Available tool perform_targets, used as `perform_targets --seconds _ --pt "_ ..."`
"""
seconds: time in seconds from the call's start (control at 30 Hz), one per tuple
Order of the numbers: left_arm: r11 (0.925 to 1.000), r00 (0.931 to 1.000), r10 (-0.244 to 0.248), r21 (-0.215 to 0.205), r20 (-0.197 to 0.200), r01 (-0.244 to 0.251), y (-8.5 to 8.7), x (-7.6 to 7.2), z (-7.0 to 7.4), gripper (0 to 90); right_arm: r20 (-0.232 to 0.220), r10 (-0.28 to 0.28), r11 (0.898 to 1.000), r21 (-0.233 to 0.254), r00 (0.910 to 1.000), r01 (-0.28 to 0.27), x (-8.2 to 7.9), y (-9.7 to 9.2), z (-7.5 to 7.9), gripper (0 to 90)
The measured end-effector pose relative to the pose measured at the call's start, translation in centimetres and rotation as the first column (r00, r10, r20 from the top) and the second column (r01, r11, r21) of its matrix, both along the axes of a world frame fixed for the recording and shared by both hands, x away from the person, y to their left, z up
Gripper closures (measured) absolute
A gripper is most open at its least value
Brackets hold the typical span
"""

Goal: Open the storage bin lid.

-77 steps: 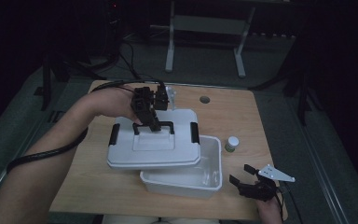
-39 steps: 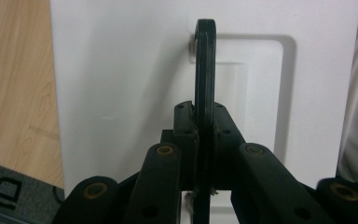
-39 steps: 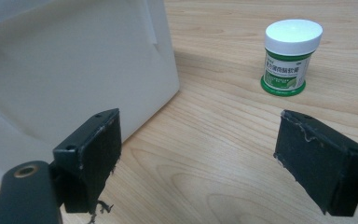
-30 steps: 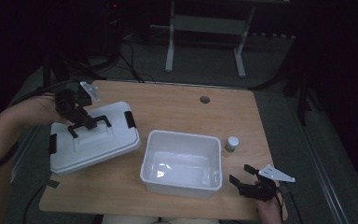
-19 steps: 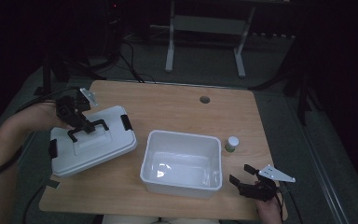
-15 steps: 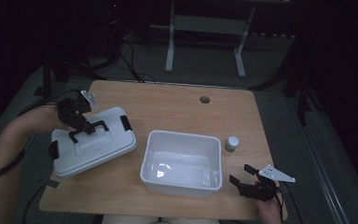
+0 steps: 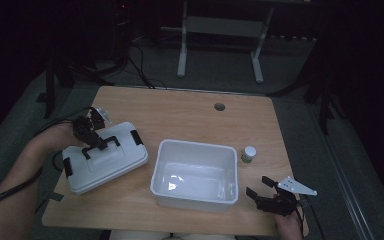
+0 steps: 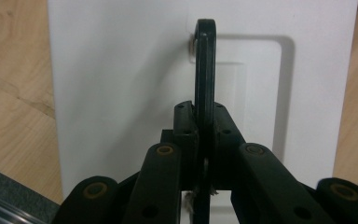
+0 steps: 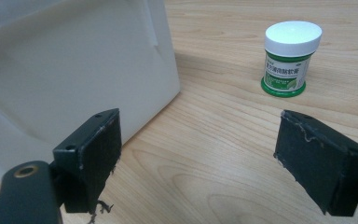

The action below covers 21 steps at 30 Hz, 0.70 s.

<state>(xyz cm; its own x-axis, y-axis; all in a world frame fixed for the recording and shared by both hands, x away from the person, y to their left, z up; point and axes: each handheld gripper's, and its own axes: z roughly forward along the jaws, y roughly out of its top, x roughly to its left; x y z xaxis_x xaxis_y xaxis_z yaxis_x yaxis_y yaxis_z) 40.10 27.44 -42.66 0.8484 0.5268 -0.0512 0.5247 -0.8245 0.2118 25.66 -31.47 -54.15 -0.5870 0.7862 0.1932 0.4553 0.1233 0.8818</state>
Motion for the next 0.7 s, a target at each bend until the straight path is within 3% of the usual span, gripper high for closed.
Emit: perform_targets --seconds 0.33,0.7 --pt "0.9996 0.9996 0.028 0.003 -0.009 -0.028 -0.5 0.9 -2.7 83.6 0.0 0.0 1.0 0.003 1.0 0.0 0.0 0.0 0.0 14.2" --pt "0.9999 0.9995 0.015 0.006 -0.028 -0.015 -1.6 1.4 -4.8 83.5 0.001 0.001 1.0 0.002 1.0 -0.001 -0.1 -0.1 0.0 14.2"
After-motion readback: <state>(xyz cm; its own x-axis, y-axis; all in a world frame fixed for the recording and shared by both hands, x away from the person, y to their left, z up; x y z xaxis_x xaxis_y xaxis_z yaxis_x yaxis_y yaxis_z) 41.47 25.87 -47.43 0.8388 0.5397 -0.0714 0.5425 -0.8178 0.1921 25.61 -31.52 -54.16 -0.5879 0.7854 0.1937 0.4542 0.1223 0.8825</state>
